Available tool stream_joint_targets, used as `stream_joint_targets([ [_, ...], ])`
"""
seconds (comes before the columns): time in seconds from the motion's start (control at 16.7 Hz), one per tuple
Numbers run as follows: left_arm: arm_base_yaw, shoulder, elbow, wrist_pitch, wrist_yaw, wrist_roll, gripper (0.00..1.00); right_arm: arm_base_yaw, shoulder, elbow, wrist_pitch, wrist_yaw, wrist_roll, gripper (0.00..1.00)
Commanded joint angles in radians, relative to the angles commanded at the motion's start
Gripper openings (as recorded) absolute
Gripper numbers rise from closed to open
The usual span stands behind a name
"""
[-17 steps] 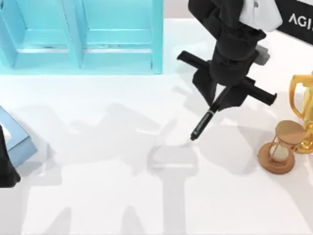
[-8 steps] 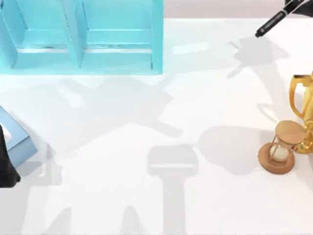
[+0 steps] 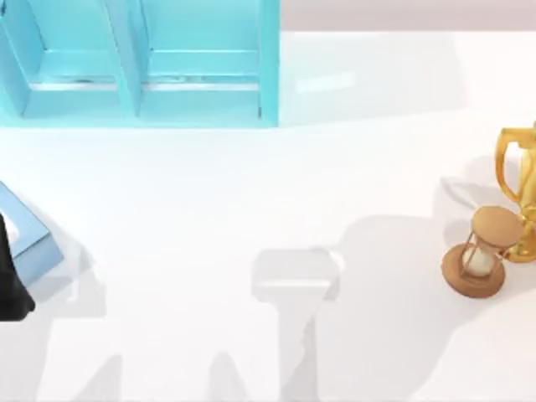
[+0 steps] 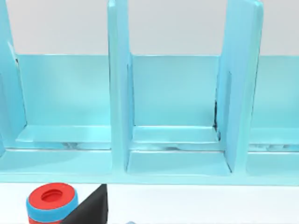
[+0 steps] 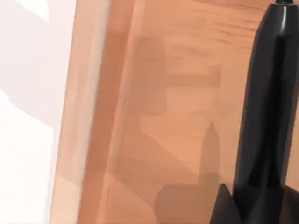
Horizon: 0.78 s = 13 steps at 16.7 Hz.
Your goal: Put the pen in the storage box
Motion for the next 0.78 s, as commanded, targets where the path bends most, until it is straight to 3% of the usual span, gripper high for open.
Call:
stream_joint_targets([
  [0.3, 0.0, 0.0, 0.0, 0.0, 0.0, 0.0, 1.0, -0.173, -0.004, -0.107, -0.072, -0.02, 0.006, 0.0],
  [0.78, 0.0, 0.0, 0.0, 0.0, 0.0, 0.0, 1.0, -0.137, -0.005, -0.122, -0.062, -0.017, 0.034, 0.0],
])
